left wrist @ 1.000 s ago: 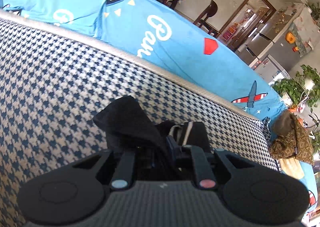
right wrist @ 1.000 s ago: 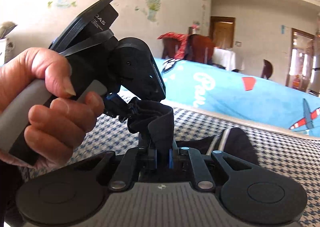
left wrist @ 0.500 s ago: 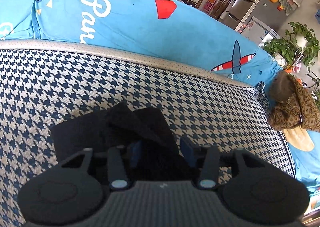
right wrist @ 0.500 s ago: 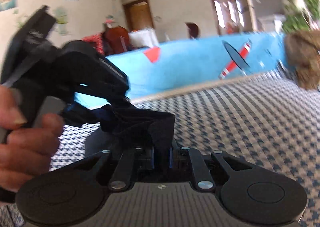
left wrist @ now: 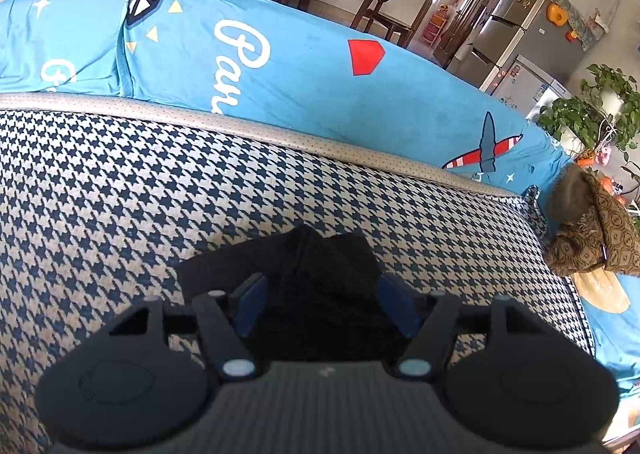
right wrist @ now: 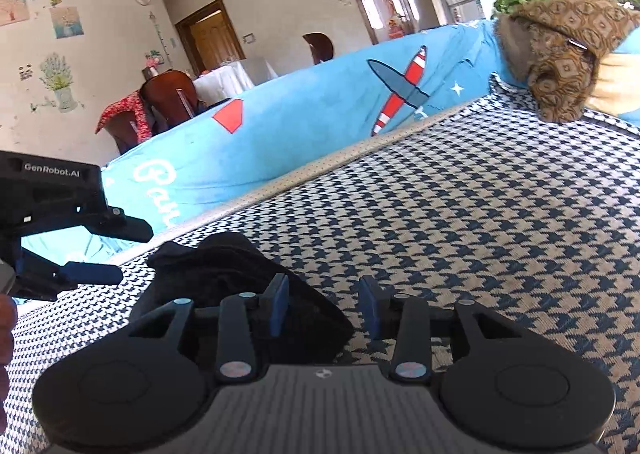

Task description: Fold clothes

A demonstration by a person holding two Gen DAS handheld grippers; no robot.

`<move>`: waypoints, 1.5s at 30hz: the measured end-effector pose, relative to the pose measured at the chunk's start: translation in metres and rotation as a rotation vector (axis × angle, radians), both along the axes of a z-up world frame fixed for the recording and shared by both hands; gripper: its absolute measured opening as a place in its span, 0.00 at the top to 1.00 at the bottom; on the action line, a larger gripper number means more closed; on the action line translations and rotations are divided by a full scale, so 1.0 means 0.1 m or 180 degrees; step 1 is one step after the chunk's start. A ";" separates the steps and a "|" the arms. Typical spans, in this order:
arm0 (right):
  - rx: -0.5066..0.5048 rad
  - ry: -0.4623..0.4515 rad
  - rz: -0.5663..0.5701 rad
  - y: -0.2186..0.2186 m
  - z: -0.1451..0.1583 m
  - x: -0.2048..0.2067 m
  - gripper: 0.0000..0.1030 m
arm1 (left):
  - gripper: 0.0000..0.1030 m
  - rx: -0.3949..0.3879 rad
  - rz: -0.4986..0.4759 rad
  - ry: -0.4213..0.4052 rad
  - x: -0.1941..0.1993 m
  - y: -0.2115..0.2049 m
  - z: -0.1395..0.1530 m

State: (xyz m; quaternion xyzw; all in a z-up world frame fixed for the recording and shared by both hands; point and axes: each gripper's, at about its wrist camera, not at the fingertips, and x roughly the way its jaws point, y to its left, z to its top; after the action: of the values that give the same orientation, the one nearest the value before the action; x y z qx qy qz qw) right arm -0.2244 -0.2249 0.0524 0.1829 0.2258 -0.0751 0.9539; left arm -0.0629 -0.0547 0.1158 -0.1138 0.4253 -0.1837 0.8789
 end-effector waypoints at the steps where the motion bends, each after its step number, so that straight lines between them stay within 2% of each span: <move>1: -0.0027 -0.0018 0.0050 0.00 0.02 0.03 0.61 | 0.37 0.0005 -0.0009 -0.0009 -0.01 0.03 0.02; 4: -0.0124 -0.0056 0.0236 0.01 0.09 0.16 0.56 | 0.33 0.0043 -0.0037 -0.0030 -0.03 0.12 0.04; 7: -0.0333 -0.0046 0.0614 0.11 0.17 0.24 0.55 | 0.30 0.0080 -0.0060 -0.0043 -0.05 0.21 0.05; 10: -0.0527 -0.0041 0.1041 0.21 0.24 0.31 0.55 | 0.30 0.0118 -0.0126 0.0009 -0.07 0.26 -0.06; 15: -0.0602 0.0061 0.1825 0.31 0.19 0.46 0.55 | 0.29 0.0124 -0.0106 0.0086 -0.05 0.33 -0.33; 19: -0.0413 0.0276 0.2172 0.30 0.07 0.67 0.55 | 0.25 0.0263 -0.0055 0.0067 0.01 0.34 -0.53; 24: -0.0601 0.0376 0.2392 0.39 -0.07 0.80 0.55 | 0.22 0.0384 0.0021 0.0076 0.11 0.37 -0.64; 26: -0.0639 0.0406 0.2435 0.43 -0.11 0.86 0.55 | 0.22 0.0406 0.0130 0.0147 0.16 0.42 -0.71; 29: -0.0673 0.0475 0.2462 0.47 -0.16 0.95 0.55 | 0.22 0.0284 0.0193 0.0284 0.24 0.50 -0.81; 34: -0.0797 0.0530 0.2498 0.53 -0.20 1.12 0.55 | 0.22 0.0254 0.0274 0.0322 0.31 0.54 -0.87; 38: -0.0831 0.0646 0.2389 0.54 -0.24 1.28 0.55 | 0.21 0.0323 0.0295 0.0304 0.32 0.52 -0.89; 42: -0.0804 0.0403 0.2161 0.49 -0.13 1.35 0.55 | 0.20 0.0293 0.0293 0.0333 0.35 0.53 -0.90; 45: -0.0677 0.0153 0.1680 0.34 -0.04 1.42 0.55 | 0.18 0.0325 0.0312 0.0325 0.35 0.54 -0.91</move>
State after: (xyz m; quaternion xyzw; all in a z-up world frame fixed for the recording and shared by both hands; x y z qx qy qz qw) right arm -0.0825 -0.1912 0.0484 0.0149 0.2791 0.1483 0.9486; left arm -0.0279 -0.0010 0.0252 -0.0987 0.4723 -0.1126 0.8686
